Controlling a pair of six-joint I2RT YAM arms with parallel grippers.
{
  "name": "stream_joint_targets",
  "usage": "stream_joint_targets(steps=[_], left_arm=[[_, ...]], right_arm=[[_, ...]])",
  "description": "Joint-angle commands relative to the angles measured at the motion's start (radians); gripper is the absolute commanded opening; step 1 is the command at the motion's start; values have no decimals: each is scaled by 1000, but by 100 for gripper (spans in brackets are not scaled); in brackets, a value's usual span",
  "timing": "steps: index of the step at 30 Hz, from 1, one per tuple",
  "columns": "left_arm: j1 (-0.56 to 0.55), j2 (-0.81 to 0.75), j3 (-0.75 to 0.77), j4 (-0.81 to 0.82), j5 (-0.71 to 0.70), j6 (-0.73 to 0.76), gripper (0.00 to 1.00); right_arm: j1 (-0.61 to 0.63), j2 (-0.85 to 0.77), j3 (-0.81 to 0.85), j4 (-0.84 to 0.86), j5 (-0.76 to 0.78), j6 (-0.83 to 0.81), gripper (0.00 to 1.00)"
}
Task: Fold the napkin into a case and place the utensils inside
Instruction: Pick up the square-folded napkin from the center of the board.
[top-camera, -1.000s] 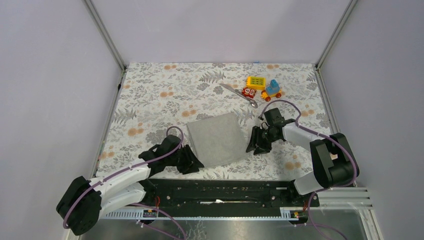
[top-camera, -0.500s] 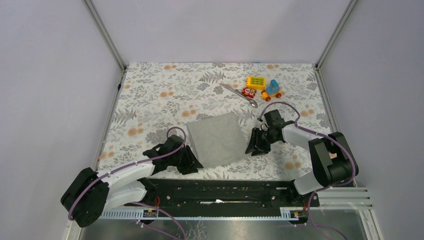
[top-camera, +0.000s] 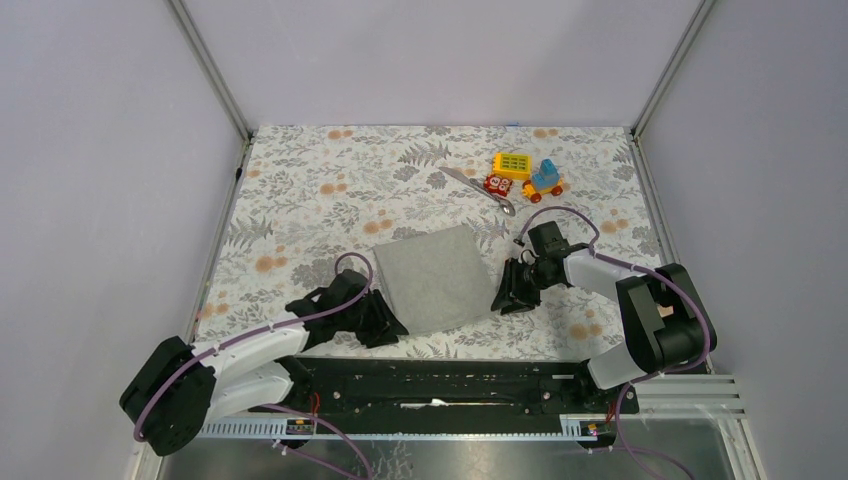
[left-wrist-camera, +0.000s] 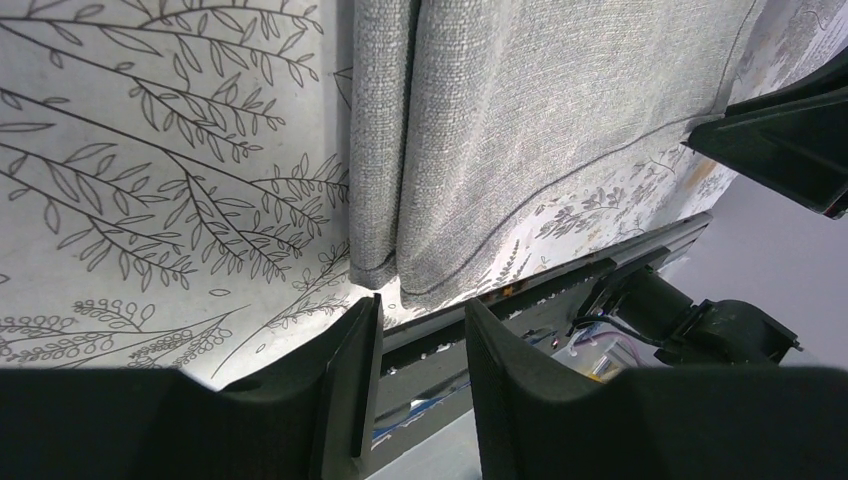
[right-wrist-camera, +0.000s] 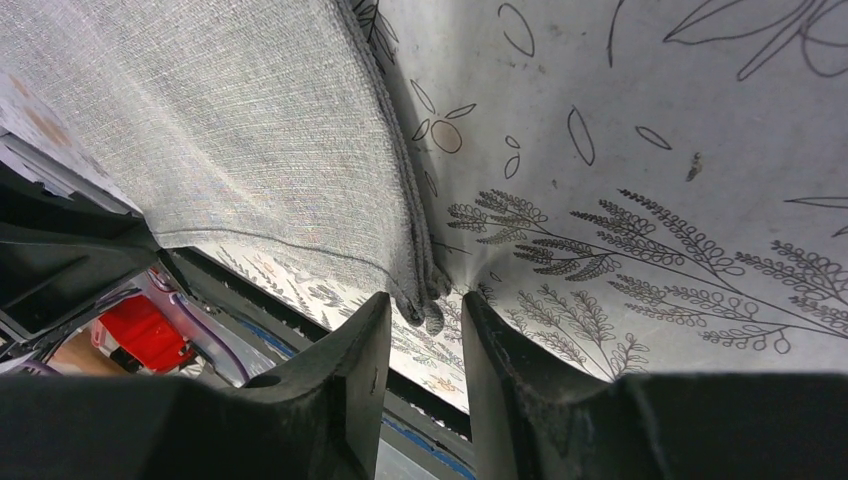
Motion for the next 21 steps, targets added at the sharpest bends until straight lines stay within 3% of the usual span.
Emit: stream_joint_targets(steps=[1, 10, 21], left_arm=[[-5, 2, 40, 41, -14, -19, 42], [-7, 48, 32, 88, -13, -14, 39], [-8, 44, 39, 75, -15, 4, 21]], right_arm=[[0, -20, 0, 0, -17, -3, 39], [1, -19, 0, 0, -25, -7, 38], [0, -33, 16, -27, -18, -18, 30]])
